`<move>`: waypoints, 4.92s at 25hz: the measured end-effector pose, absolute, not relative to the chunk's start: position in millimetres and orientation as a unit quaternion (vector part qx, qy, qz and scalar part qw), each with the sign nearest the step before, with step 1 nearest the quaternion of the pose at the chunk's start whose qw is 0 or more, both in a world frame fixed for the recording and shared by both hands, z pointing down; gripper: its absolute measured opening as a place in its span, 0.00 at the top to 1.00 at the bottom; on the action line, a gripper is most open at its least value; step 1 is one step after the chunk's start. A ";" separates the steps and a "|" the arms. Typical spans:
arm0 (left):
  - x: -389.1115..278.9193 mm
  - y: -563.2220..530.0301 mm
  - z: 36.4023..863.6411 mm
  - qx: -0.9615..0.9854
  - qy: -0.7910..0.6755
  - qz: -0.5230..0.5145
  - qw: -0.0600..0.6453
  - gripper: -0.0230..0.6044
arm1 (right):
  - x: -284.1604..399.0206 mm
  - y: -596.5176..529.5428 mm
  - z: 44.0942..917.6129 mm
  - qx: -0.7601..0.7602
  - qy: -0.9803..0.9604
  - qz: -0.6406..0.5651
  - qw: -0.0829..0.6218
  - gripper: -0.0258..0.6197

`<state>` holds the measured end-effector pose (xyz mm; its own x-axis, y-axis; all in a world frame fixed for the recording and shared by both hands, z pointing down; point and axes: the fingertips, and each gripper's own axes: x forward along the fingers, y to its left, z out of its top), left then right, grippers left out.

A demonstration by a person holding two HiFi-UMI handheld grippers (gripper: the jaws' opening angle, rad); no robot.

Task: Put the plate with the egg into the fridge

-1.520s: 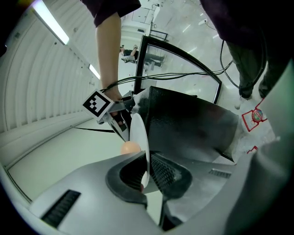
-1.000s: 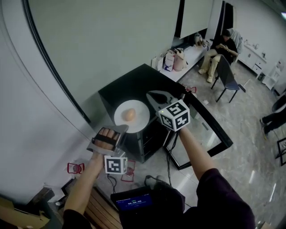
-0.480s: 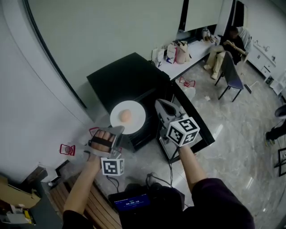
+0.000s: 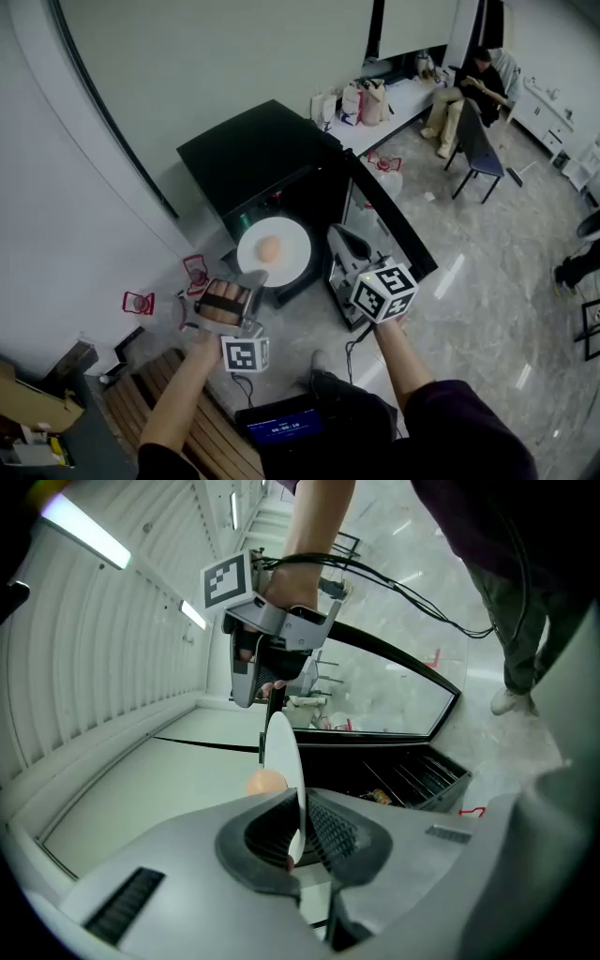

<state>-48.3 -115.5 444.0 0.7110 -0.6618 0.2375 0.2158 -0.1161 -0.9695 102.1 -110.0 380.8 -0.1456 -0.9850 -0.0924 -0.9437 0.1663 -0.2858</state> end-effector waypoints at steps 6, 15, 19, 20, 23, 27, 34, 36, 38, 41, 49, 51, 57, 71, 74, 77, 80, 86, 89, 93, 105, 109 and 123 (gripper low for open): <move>-27.6 -113.2 462.7 -0.666 0.175 -0.347 0.637 0.93 | 100.8 -88.4 401.5 -0.644 0.752 -0.084 0.109 0.95; 40.2 -169.6 534.9 -0.654 0.201 -0.401 0.609 0.93 | 129.6 -105.5 440.6 -0.634 0.764 -0.071 0.097 0.95; 61.3 -205.6 577.5 -0.645 0.220 -0.436 0.588 0.93 | 138.8 -126.3 474.8 -0.624 0.772 -0.081 0.091 0.95; 65.0 -215.7 589.2 -0.644 0.226 -0.445 0.579 0.93 | 140.9 -131.2 481.9 -0.623 0.773 -0.084 0.091 0.95; 75.1 -246.0 627.0 -0.638 0.239 -0.466 0.564 0.93 | 140.6 -143.8 505.8 -0.616 0.778 -0.085 0.087 0.95; 88.8 -289.9 680.8 -0.628 0.246 -0.486 0.555 0.93 | 137.1 -161.1 544.2 -0.613 0.780 -0.095 0.081 0.95; 101.8 -367.0 744.2 -0.609 0.279 -0.519 0.530 0.93 | 134.9 -181.5 608.8 -0.608 0.781 -0.114 0.081 0.95; 102.6 -382.0 759.6 -0.602 0.276 -0.533 0.527 0.93 | 134.3 -184.9 619.7 -0.607 0.782 -0.118 0.081 0.95; 101.5 -390.8 771.6 -0.598 0.275 -0.544 0.520 0.93 | 134.9 -186.2 627.4 -0.606 0.782 -0.123 0.082 0.95; 102.8 -397.4 779.1 -0.591 0.273 -0.551 0.522 0.93 | 137.1 -185.8 636.5 -0.602 0.783 -0.135 0.082 0.95; 109.2 -390.0 819.1 -0.681 0.192 -0.598 0.377 0.93 | 147.7 -188.9 636.5 -0.596 0.785 -0.141 0.089 0.95; 107.1 -384.2 828.1 -0.706 0.162 -0.618 0.305 0.92 | 148.2 -188.5 635.2 -0.594 0.787 -0.142 0.086 0.95; 104.4 -378.2 829.9 -0.709 0.099 -0.652 0.249 0.86 | 149.4 -185.5 633.3 -0.589 0.789 -0.148 0.089 0.95; 104.7 -336.9 763.2 -0.757 0.159 -0.588 0.238 0.73 | 137.0 -160.6 612.8 -0.568 0.807 -0.144 0.074 0.95; 99.8 -298.5 718.7 -0.798 0.209 -0.519 0.223 0.91 | 126.5 -138.9 595.5 -0.559 0.813 -0.150 0.061 0.95; 88.0 -244.6 664.6 -0.841 0.276 -0.430 0.181 0.95 | 114.4 -104.6 576.8 -0.549 0.820 -0.153 0.051 0.95; 70.7 -183.4 617.8 -0.864 0.337 -0.351 0.133 0.95 | 104.6 -65.5 561.6 -0.543 0.827 -0.138 0.045 0.95; 36.2 -83.7 566.4 -0.875 0.409 -0.250 0.064 0.95 | 96.3 13.5 539.6 -0.542 0.832 -0.121 0.009 0.93; 32.0 -48.2 547.8 -0.879 0.428 -0.208 0.038 0.95 | 105.4 45.7 538.7 -0.538 0.835 -0.119 -0.007 0.78; 41.9 -22.4 531.7 -0.878 0.445 -0.174 0.022 0.95 | 127.0 55.2 537.2 -0.529 0.842 -0.104 -0.026 0.71; 103.7 23.2 526.4 -0.858 0.496 -0.132 -0.037 0.95 | 192.2 100.7 495.7 -0.473 0.878 -0.057 -0.044 0.70; 120.4 42.5 532.8 -0.860 0.492 -0.132 -0.037 0.95 | 254.1 105.6 508.6 -0.540 0.837 -0.076 -0.039 0.61; 132.3 74.5 526.2 -0.869 0.479 -0.125 -0.029 0.95 | 224.4 60.6 522.1 -0.535 0.842 -0.069 -0.033 0.58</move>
<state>132.3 74.5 526.2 0.5104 -0.8244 0.2446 -0.8389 -0.5399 -0.0690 224.4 60.6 522.1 -0.4260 -0.8956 0.1283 -0.9045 0.4187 -0.0805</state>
